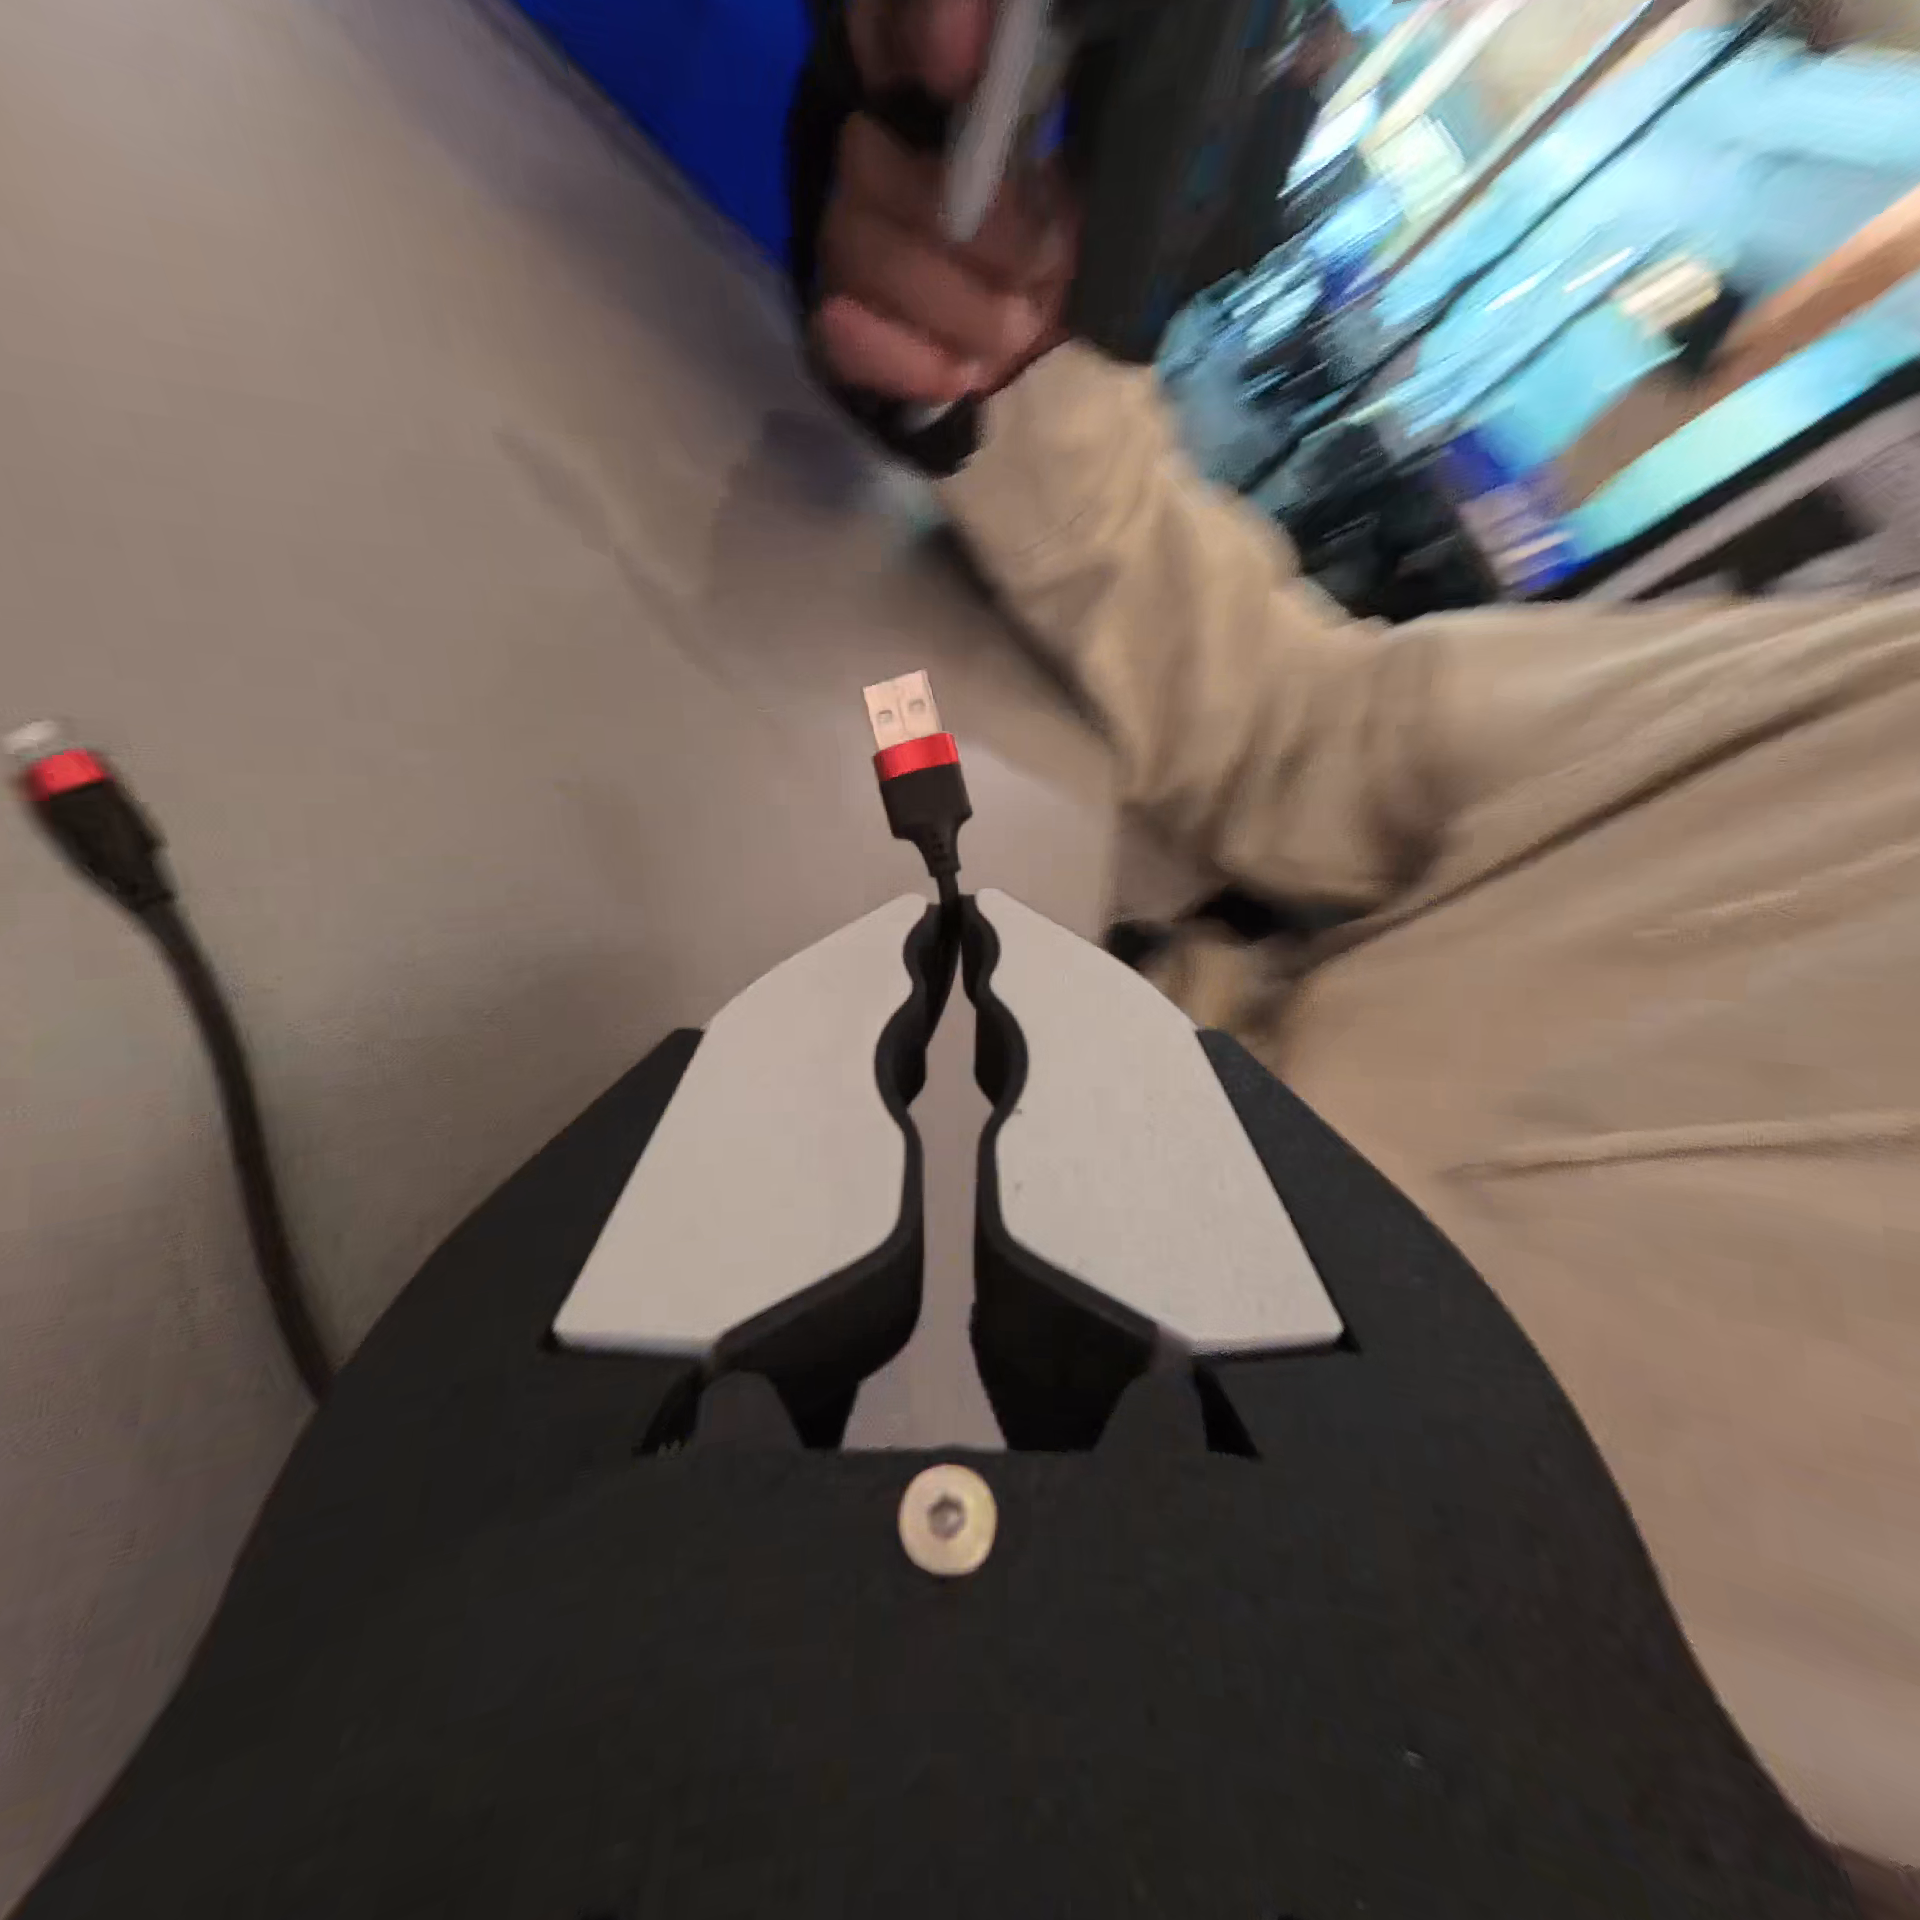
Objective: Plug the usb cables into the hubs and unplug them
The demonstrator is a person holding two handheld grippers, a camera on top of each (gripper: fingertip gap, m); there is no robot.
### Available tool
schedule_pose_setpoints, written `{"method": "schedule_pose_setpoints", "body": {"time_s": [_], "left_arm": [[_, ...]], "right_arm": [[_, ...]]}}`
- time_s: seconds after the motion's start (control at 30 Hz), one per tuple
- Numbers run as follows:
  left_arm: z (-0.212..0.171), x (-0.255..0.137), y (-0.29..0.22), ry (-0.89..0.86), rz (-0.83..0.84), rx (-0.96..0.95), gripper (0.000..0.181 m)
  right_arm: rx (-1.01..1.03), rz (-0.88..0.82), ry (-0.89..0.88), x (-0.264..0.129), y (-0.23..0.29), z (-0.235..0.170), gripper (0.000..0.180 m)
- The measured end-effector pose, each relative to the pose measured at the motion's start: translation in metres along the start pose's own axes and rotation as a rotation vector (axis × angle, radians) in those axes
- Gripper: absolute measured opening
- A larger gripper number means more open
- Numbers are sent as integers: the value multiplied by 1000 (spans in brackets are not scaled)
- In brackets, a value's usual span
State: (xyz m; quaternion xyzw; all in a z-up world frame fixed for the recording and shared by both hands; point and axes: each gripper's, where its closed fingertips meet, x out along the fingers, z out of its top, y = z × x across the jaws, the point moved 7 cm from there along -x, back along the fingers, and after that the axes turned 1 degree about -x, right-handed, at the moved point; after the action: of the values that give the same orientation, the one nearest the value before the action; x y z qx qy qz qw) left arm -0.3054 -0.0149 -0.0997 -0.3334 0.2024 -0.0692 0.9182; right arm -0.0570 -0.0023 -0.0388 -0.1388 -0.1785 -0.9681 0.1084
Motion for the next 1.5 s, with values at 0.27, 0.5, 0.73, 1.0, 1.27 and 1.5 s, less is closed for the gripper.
{"method": "schedule_pose_setpoints", "body": {"time_s": [0.27,0.5,0.73,1.0,1.27,1.5], "left_arm": [[22,-14,-8,-184,-483,-326,3],[26,-4,37,-97,-234,-407,4],[27,0,67,22,18,-324,21],[45,-14,69,129,609,149,33],[23,25,37,268,830,469,43],[22,27,53,330,867,448,38]], "right_arm": [[-5,3,1,1,2,1,11],[-7,-1,-8,-1,2,2,11],[-1,2,-5,-1,1,1,11],[1,0,3,0,1,0,11],[0,-1,3,1,1,0,11],[-3,1,2,0,3,1,11]]}}
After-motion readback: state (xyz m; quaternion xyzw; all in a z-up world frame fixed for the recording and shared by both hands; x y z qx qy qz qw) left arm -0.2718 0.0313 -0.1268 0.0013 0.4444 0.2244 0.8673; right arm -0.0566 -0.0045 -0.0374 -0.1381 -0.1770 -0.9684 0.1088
